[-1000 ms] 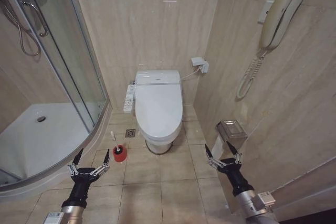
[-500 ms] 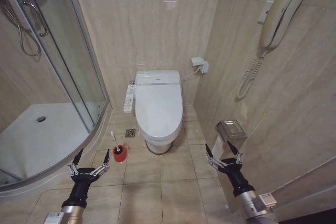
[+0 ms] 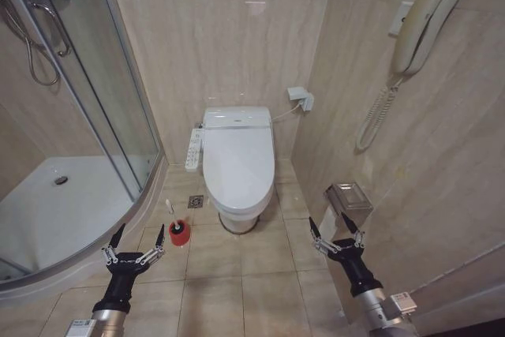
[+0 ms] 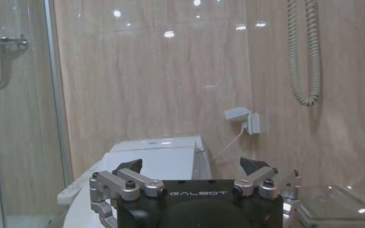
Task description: Open the toilet lid, clean the toilet bowl with a toilet brush, close the toilet lid, and flush.
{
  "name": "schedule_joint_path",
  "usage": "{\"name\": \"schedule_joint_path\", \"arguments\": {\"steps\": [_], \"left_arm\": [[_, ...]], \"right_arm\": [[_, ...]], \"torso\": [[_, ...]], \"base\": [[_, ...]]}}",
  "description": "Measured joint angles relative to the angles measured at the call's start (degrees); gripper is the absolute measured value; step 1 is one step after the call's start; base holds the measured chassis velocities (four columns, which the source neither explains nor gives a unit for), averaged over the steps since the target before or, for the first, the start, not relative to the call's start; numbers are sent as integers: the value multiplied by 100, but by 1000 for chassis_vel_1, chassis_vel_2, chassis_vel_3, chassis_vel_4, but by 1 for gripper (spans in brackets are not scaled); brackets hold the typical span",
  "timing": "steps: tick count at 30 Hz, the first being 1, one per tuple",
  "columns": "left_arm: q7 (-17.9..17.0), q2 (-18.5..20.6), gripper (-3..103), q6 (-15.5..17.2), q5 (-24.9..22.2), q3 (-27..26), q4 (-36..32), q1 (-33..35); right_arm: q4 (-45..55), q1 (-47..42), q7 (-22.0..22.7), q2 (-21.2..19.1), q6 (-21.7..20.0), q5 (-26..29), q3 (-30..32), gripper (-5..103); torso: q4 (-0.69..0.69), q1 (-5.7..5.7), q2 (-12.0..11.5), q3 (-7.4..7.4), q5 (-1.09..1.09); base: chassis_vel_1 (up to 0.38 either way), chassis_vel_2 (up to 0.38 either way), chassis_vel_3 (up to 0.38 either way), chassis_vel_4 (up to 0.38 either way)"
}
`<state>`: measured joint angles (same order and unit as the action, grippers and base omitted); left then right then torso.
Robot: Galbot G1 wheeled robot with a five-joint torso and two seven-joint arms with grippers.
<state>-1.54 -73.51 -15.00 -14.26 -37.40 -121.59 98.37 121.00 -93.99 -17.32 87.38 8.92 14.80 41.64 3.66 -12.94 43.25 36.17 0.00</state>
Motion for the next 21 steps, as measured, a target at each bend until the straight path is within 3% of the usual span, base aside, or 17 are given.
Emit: {"name": "schedule_joint_path", "arguments": {"steps": [9,11,21], "left_arm": [[0,1,100,0,0,-1,0,-3],[0,0,100,0,0,-1,0,-1],[0,0,100,0,0,-1,0,1]], "right_arm": [[-39,0,73,-55,222,72,83,100],[-63,6,75,-98,246,114,101,100],[-255,234,238,-320,99,218,14,100]], "torso": [[2,-8,-3,4,1],[-2,-5,-2,2,-1],[0,3,1,-1,1]], "base": [[-158,152,145,-153],[-21,54,16,-24],[25,-33,-33,24]]}}
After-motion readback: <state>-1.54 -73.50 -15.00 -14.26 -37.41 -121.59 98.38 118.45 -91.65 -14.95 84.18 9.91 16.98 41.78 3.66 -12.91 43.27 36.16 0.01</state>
